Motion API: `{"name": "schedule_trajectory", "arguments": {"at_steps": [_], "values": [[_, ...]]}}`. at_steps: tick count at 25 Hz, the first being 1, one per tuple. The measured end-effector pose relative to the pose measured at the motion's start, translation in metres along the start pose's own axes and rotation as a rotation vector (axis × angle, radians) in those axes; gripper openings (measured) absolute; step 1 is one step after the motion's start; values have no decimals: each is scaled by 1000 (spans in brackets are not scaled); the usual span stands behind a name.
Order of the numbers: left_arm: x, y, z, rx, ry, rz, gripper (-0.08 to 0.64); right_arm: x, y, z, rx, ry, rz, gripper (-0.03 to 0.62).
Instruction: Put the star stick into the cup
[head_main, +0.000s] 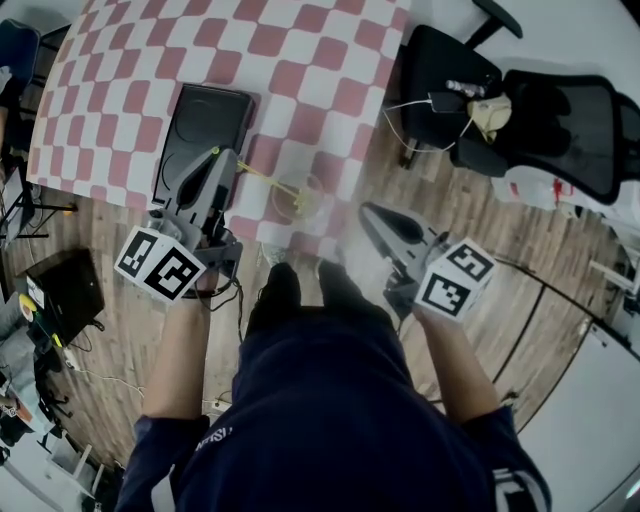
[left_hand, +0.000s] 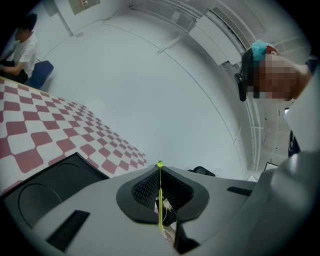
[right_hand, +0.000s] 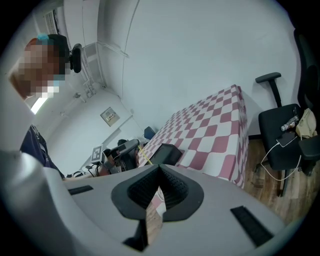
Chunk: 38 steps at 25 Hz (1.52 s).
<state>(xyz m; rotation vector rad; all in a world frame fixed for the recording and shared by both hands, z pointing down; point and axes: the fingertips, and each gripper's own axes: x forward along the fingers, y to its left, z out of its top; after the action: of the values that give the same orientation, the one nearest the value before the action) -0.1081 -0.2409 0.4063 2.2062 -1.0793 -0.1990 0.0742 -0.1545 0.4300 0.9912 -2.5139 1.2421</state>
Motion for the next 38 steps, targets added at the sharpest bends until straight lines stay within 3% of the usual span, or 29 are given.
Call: {"name": "schedule_trajectory", "arguments": {"at_steps": [12,20,25,28,38], "values": [[15,36,-38,-104,-14,53,32,15,-24,-10,23,71,3,16],[16,48,-47,-130,-47,79,32,22,-29,-11,27,95,2,15],[14,50,-52,-108,-11,82,45,29,-26,-12,26,103,13,17],[14,53,-59,-116,26,85,121,33,-24,-12,25,106,16,16],[7,56,-77,-121,101,86,167,40,-16,-17,23,107,23,17]]}}
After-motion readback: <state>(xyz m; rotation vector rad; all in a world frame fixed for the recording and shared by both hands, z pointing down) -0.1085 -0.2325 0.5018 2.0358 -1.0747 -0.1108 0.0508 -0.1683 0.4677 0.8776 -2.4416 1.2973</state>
